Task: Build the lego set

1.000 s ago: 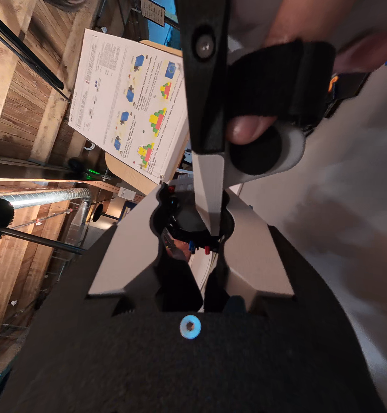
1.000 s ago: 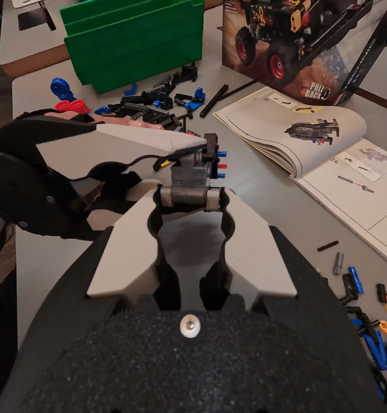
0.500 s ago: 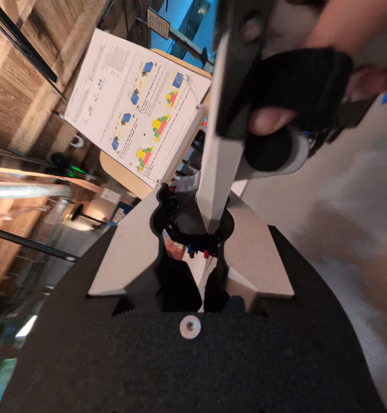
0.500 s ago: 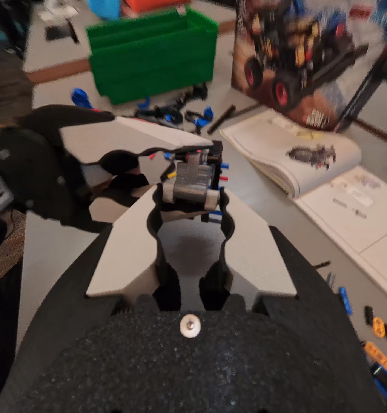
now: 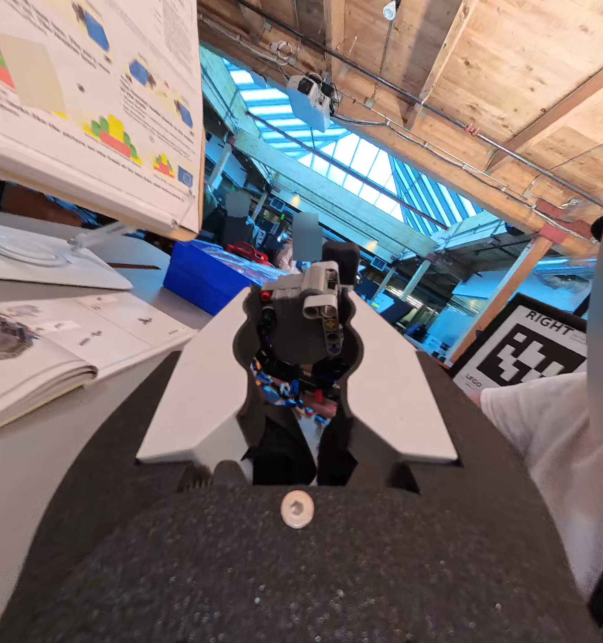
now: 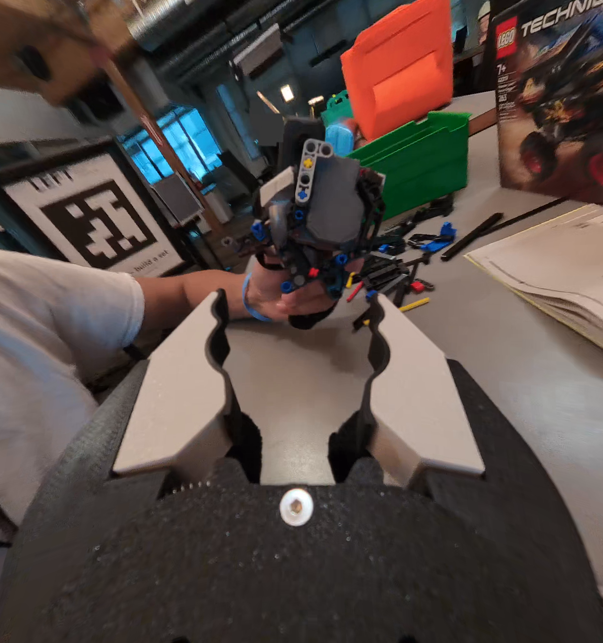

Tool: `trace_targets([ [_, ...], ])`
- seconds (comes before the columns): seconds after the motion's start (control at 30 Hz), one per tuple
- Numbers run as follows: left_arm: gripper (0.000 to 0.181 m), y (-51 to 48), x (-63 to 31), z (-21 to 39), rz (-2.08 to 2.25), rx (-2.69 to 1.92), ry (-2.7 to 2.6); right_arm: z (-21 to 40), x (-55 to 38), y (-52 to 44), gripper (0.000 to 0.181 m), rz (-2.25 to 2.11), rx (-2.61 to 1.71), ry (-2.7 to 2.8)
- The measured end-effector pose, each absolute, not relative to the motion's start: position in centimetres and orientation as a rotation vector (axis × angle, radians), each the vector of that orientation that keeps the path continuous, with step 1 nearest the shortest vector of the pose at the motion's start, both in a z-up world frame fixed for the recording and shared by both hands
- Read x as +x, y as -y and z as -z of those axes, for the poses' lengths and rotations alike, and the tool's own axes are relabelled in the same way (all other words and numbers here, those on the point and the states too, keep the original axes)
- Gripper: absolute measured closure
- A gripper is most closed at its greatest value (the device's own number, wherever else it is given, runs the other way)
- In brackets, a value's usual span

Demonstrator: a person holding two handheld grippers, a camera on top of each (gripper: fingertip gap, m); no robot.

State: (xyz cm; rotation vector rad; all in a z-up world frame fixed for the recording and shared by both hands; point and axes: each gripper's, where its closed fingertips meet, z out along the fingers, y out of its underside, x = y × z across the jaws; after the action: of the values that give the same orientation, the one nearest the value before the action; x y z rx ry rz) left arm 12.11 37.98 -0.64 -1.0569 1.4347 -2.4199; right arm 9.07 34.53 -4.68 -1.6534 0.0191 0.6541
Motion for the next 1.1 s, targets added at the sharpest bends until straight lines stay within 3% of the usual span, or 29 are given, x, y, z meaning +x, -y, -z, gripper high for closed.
trace_targets([
  [0.17,0.138,-36.4,13.0,3.1,2.391,-1.247,-1.494,6.5,10.2,-34.9,0.087,0.067,-1.834,0.168],
  [0.43,0.138,-35.3,13.8,6.6,2.360,-1.647,-1.401,7.2,11.5,-35.0,0.117,0.514,-1.854,0.146],
  [0.53,0.138,-35.3,13.6,7.1,2.314,-1.706,-1.425,7.7,11.4,-34.8,0.130,0.416,-1.892,0.173],
  [0.73,0.137,-35.7,13.2,7.9,2.170,-1.569,-1.679,8.7,11.6,-33.9,0.131,0.175,-1.964,0.275],
  [1.0,0.112,-36.3,12.4,9.0,1.849,-1.152,-2.116,10.5,12.1,-32.4,0.132,-0.552,-2.095,0.436],
  [1.1,0.113,-35.4,10.8,10.3,1.694,-0.915,-2.303,9.3,10.7,-32.3,0.131,-0.837,-2.028,0.627],
])
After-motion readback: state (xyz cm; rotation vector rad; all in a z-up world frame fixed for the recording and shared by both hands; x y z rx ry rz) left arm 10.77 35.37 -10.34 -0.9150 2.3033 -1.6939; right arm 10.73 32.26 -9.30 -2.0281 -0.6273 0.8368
